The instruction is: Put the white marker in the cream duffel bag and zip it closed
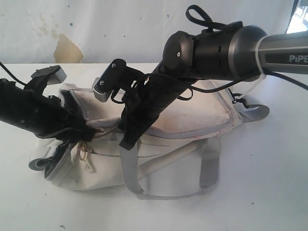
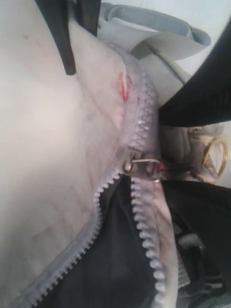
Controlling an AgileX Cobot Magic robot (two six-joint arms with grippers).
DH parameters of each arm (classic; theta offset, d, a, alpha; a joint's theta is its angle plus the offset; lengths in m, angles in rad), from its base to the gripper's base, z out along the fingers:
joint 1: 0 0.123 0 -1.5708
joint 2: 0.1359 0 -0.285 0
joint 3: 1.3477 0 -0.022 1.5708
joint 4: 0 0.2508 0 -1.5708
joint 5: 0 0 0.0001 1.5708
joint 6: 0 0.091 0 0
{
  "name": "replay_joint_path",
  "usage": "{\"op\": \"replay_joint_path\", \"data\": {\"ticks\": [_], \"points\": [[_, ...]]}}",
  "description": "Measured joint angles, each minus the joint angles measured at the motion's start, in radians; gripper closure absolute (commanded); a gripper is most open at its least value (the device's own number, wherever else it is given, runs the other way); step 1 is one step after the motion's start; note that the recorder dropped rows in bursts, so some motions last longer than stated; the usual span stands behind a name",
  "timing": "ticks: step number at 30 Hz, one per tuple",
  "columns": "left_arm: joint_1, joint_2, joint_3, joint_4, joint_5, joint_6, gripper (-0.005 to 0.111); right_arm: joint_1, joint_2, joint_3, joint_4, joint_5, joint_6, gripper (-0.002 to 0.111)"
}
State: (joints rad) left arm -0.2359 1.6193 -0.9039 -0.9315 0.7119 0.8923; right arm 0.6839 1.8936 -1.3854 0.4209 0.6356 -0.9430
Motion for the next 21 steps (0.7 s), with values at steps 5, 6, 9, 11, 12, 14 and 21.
{"op": "replay_joint_path", "data": {"ticks": [5, 6, 9, 11, 12, 14, 21], "points": [[-0.011, 0.038, 0.000, -0.038, -0.008, 0.000, 0.070, 0.000, 0.000, 0.000, -0.002, -0.002, 0.000, 0.108], [-0.011, 0.046, 0.000, -0.049, -0.010, 0.000, 0.071, 0.000, 0.000, 0.000, -0.002, -0.002, 0.000, 0.108], [-0.011, 0.064, 0.000, -0.073, -0.010, -0.002, 0.082, 0.000, 0.000, 0.000, -0.004, -0.002, 0.000, 0.108], [-0.011, 0.066, 0.000, -0.082, -0.010, -0.002, 0.092, 0.000, 0.000, 0.000, -0.005, -0.002, 0.000, 0.108], [-0.011, 0.066, 0.000, -0.085, -0.010, -0.002, 0.097, 0.000, 0.000, 0.000, -0.005, -0.002, 0.000, 0.108], [-0.011, 0.066, 0.000, -0.087, -0.008, -0.002, 0.106, 0.000, 0.000, 0.000, -0.008, -0.002, 0.000, 0.108], [-0.005, 0.066, -0.045, 0.061, 0.057, -0.046, 0.107, 0.000, 0.000, 0.000, -0.008, -0.002, 0.000, 0.108]]}}
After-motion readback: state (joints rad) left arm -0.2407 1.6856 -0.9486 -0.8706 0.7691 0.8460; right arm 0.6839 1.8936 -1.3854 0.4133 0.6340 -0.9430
